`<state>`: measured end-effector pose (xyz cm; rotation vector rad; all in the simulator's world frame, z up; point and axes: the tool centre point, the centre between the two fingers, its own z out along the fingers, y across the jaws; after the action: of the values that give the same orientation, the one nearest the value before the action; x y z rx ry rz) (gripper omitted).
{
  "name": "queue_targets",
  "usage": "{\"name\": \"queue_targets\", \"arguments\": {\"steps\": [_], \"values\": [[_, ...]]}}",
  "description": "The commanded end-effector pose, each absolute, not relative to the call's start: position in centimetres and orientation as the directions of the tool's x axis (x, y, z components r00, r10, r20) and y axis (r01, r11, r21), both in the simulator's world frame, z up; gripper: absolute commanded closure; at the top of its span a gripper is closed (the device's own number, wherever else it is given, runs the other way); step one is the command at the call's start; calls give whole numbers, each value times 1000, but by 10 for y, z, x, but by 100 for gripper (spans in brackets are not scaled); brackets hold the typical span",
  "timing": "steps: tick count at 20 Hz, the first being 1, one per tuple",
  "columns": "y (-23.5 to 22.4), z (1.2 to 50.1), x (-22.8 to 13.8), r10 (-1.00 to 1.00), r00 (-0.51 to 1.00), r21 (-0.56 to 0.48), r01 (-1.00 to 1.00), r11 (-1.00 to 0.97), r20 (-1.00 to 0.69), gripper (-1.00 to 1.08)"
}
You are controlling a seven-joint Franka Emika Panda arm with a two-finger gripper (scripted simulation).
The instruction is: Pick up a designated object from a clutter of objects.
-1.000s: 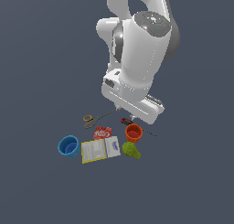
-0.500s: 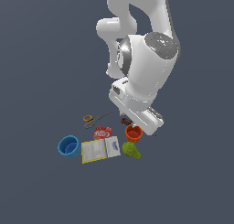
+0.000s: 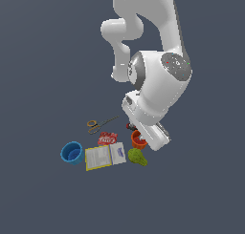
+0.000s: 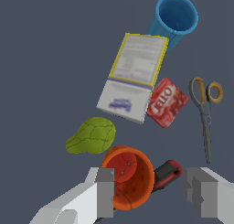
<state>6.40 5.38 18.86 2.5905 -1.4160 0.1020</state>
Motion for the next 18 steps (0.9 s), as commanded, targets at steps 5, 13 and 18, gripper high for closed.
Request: {"name": "queue_targets", "arguments": {"steps": [5, 13, 18], "values": [[62, 168, 67, -882, 434, 125, -901, -416, 186, -20], [72, 141, 70, -927, 294, 108, -955, -276, 232, -20], [78, 125, 72, -944, 205, 90, -978, -188, 260, -20]]}}
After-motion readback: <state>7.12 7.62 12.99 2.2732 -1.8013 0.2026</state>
